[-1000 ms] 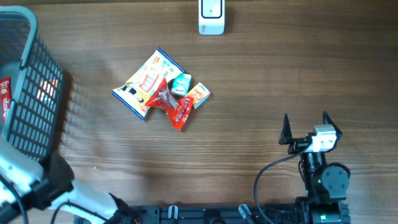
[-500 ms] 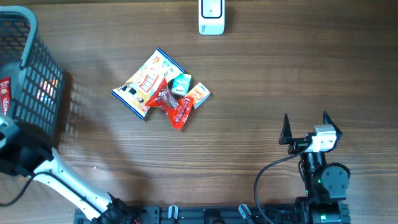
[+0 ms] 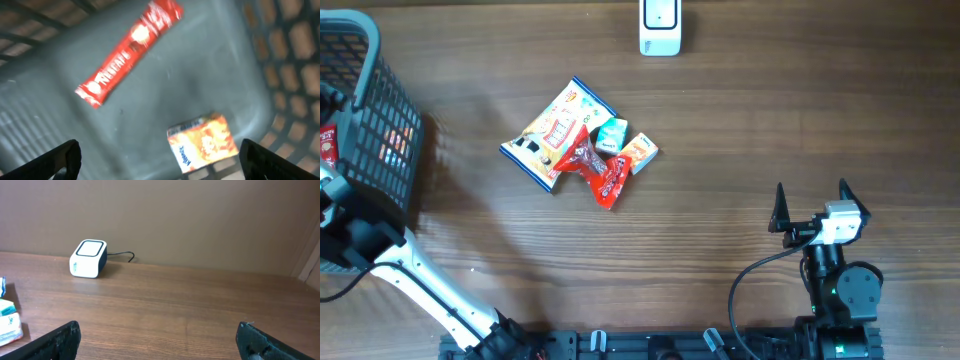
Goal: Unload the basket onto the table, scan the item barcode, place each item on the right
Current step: 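Swing the left gripper back over the basket and lower it inside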
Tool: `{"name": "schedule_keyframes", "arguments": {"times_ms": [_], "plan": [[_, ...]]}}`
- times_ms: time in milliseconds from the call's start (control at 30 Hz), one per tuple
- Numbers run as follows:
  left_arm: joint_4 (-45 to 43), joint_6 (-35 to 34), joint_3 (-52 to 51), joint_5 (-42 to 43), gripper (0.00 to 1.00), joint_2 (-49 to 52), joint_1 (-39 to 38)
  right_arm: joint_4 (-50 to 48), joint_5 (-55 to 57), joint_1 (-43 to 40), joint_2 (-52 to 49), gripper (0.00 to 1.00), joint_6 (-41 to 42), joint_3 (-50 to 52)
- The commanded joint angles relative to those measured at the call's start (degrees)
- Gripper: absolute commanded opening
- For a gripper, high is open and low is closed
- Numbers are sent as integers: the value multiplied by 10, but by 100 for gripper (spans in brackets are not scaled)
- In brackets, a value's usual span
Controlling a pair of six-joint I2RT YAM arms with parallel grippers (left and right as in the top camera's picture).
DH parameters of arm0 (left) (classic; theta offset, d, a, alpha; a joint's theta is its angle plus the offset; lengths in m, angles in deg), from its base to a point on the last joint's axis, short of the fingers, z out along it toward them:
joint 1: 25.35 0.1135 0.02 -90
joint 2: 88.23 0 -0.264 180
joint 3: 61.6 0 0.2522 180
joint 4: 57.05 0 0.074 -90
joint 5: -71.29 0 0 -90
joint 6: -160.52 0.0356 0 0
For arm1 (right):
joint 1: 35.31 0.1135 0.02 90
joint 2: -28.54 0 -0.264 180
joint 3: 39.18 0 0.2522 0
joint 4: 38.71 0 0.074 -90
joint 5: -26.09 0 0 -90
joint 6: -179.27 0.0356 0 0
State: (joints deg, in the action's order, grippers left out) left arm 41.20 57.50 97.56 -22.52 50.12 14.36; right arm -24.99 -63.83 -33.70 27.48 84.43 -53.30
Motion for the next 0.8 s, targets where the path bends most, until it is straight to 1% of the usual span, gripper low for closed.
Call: {"name": "schedule_keyframes", "arguments": {"times_ms": [0, 133, 333, 767], "plan": [[-6, 87, -62, 43, 98, 13, 0, -3, -1, -2, 3, 100, -6, 1], [-19, 105, -107, 52, 100, 13, 0, -3, -1, -2, 3, 100, -6, 1], [-26, 158, -124, 167, 100, 13, 7, -3, -1, -2, 3, 100, -6, 1], [-33, 173, -124, 172, 99, 36, 7, -3, -1, -2, 3, 100, -6, 1]]}}
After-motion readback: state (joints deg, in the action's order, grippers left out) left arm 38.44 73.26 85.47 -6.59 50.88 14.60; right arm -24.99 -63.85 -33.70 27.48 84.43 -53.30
